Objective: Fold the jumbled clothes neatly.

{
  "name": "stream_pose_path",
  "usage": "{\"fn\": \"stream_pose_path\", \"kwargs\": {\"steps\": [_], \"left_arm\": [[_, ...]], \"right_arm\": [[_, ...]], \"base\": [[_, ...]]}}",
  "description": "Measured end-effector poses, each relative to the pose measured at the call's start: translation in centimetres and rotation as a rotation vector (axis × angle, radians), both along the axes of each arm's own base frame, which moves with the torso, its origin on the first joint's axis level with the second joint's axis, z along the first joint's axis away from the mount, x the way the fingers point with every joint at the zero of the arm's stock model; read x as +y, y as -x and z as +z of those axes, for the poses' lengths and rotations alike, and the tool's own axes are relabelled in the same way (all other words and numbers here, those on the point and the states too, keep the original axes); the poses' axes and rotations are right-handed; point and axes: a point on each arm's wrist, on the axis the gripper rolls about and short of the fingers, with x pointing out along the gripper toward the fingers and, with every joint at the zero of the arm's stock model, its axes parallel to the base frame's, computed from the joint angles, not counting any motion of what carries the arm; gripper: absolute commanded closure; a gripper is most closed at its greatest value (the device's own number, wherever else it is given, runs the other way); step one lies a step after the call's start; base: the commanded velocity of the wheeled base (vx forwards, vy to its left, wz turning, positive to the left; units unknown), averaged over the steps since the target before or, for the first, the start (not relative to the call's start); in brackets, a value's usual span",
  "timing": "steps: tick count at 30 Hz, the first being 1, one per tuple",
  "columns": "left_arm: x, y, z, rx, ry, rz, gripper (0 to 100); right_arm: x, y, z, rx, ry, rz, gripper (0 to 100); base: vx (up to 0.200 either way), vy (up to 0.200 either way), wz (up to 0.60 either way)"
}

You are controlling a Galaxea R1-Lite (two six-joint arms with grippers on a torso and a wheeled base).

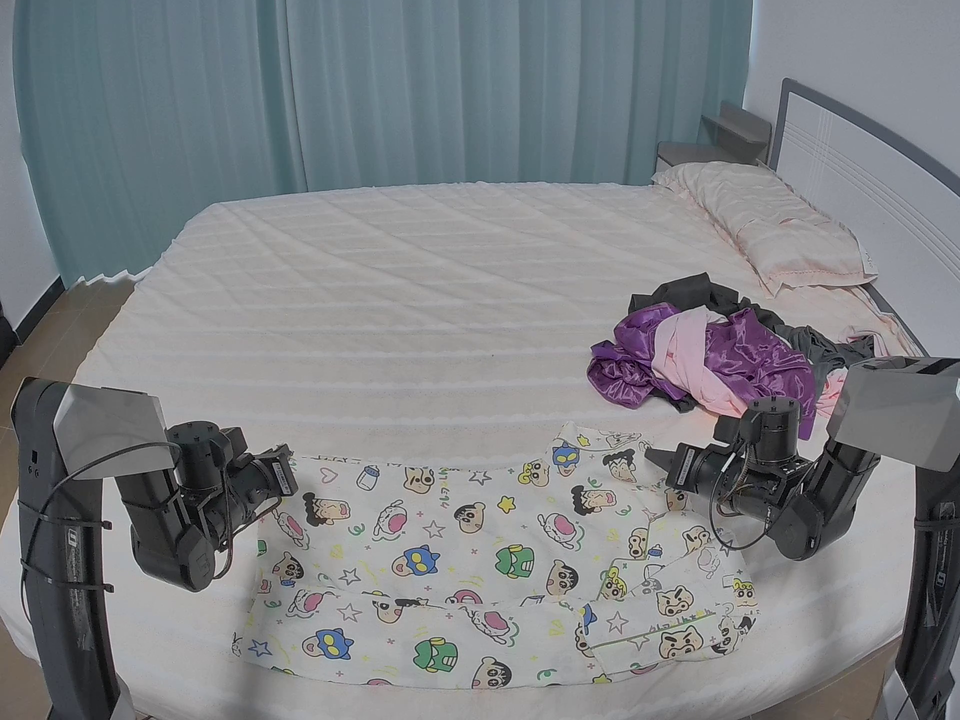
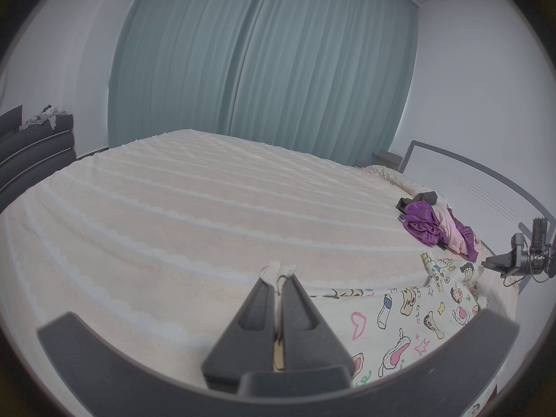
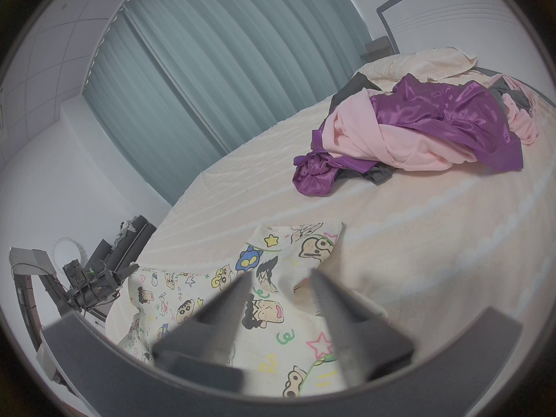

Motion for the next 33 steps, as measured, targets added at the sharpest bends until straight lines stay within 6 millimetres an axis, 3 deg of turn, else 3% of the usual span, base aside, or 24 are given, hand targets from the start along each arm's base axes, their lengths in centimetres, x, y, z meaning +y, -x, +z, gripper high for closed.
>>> {"fn": "stream_pose_path", "kwargs": {"steps": [15, 16, 25, 33], "left_arm": [[-0.3, 0.1, -0.1, 0.005, 0.001, -0.009, 100], [-0.3, 0.1, -0.1, 0.005, 0.002, -0.010, 100], [-0.6, 0.1, -0.1, 0.007, 0.001, -0.015, 100], [-0.6, 0.2, 0.2, -0.012, 0.000, -0.014, 100]], "right_arm": [[0.1, -1.6, -0.7, 0.112, 0.000, 0.028, 0], [0.3, -1.8, -0.8, 0.126, 0.002, 0.032, 100], [2.3, -3.9, -1.3, 0.148, 0.021, 0.073, 100], [1.8, -4.0, -1.2, 0.124, 0.011, 0.052, 100]], "base": [[0.000, 0.000, 0.00], [0.000, 0.000, 0.00], [0.000, 0.000, 0.00], [0.000, 0.000, 0.00]]}}
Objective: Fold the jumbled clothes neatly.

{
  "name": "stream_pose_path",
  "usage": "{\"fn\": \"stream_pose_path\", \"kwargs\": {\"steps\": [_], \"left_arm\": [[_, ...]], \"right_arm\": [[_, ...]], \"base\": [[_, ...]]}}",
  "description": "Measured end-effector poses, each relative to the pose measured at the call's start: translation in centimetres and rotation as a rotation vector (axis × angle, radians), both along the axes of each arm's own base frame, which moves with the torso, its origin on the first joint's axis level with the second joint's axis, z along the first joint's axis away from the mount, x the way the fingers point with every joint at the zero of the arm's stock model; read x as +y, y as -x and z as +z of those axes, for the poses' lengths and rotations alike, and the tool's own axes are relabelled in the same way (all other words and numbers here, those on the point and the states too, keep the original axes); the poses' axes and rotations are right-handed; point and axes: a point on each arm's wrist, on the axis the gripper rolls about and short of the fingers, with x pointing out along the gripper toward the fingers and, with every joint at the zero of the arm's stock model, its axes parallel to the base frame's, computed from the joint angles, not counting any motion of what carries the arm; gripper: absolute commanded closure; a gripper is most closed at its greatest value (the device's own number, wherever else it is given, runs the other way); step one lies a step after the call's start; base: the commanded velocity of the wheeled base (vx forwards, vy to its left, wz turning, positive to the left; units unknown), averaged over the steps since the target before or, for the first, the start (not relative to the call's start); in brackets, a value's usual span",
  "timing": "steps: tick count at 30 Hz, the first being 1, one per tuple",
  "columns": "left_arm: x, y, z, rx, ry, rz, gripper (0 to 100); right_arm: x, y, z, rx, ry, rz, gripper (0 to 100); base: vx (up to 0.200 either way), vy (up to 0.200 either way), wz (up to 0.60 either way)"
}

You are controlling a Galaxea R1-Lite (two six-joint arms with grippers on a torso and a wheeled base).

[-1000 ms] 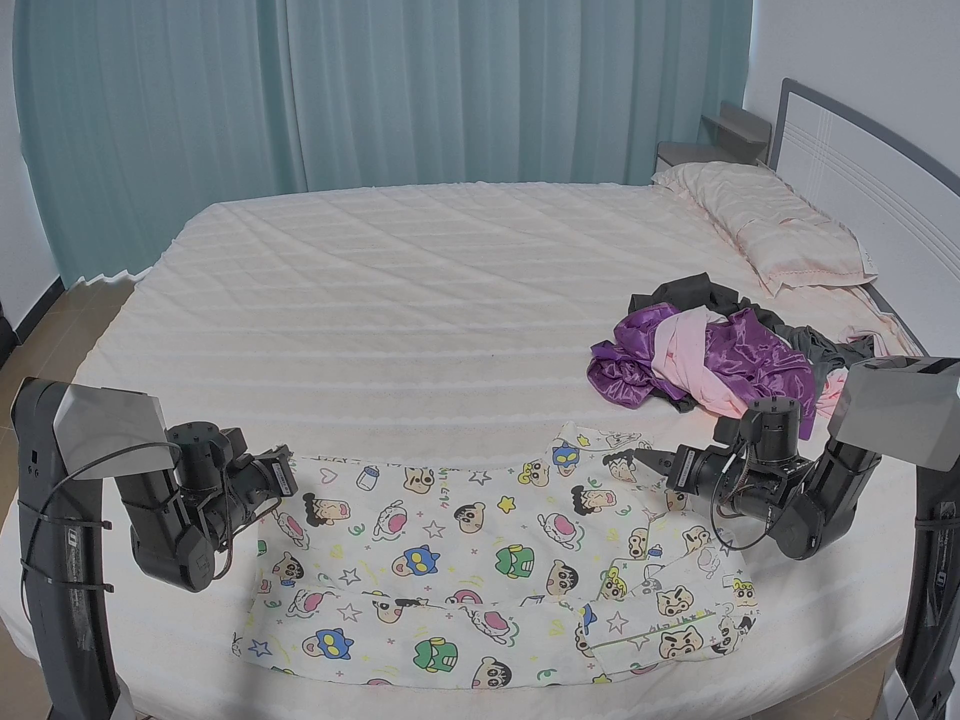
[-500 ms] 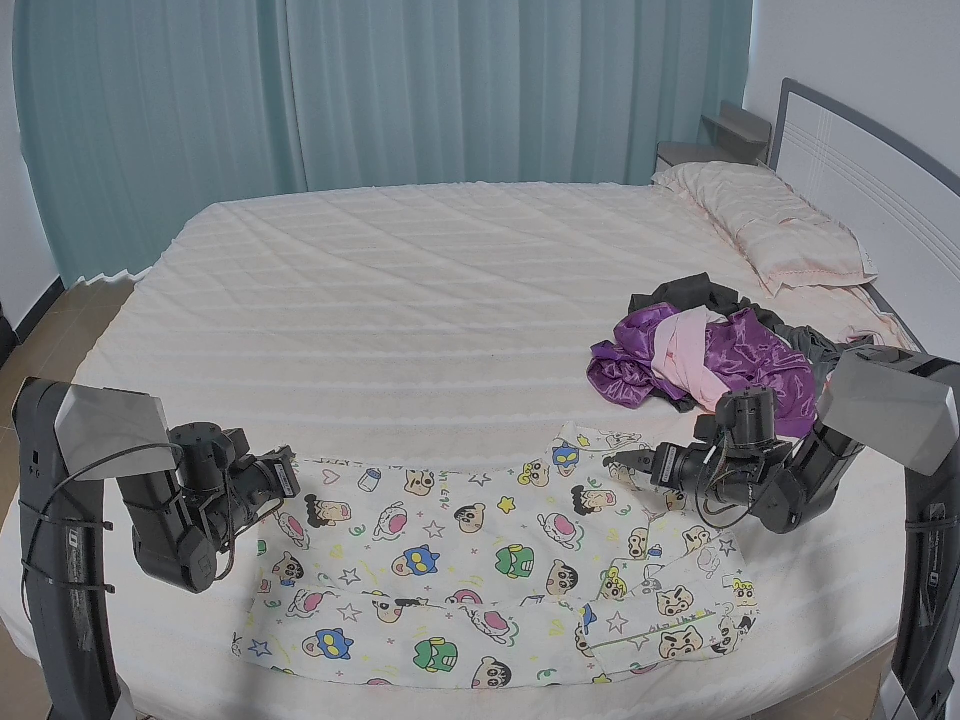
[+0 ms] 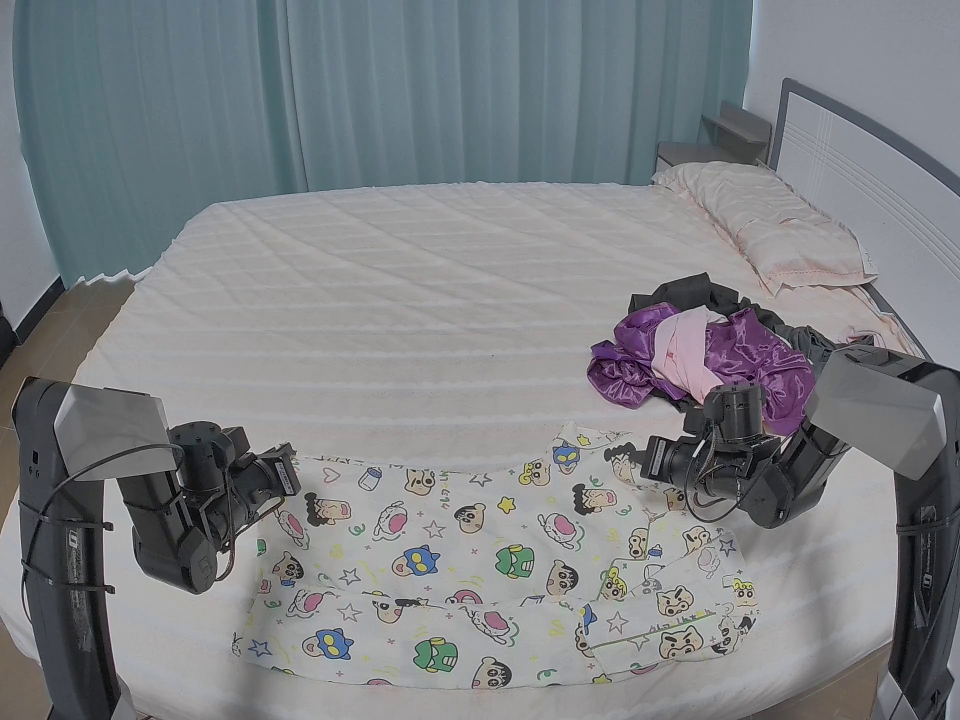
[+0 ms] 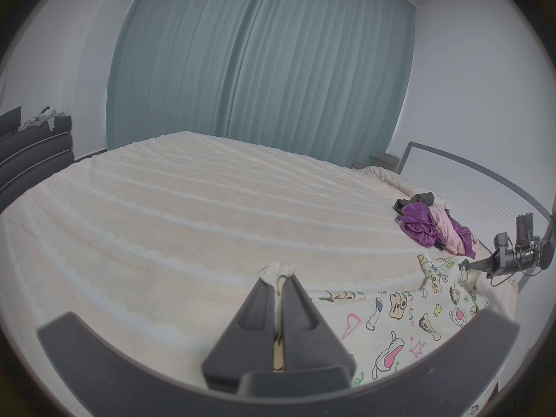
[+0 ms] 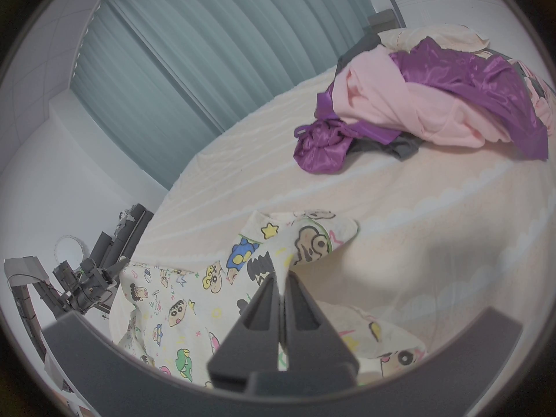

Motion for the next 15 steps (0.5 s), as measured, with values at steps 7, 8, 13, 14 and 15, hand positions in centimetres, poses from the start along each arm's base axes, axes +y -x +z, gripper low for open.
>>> {"fn": "stream_pose_path", "kwargs": {"steps": [7, 8, 13, 14, 15], "left_arm": [[0.1, 0.3, 0.2, -0.025, 0.002, 0.001, 100], [0.1, 0.5, 0.1, -0.017, 0.002, 0.000, 100], [0.3, 1.3, 0.2, 0.005, 0.002, 0.002, 100], [0.3, 1.5, 0.3, 0.009, 0.003, 0.003, 100], [0.3, 1.7, 0.3, 0.014, 0.002, 0.004, 100]], "right_arm": [[-1.4, 1.1, 1.2, -0.074, -0.043, -0.024, 100], [-1.5, 1.4, 1.3, -0.087, -0.052, -0.020, 100], [-2.3, 3.3, 1.6, -0.106, -0.077, 0.003, 100], [-2.5, 3.8, 1.7, -0.106, -0.082, 0.007, 100], [-2.7, 4.2, 1.7, -0.108, -0.086, 0.011, 100]], "base": [[0.000, 0.000, 0.00], [0.000, 0.000, 0.00], [0.000, 0.000, 0.00], [0.000, 0.000, 0.00], [0.000, 0.000, 0.00]]}}
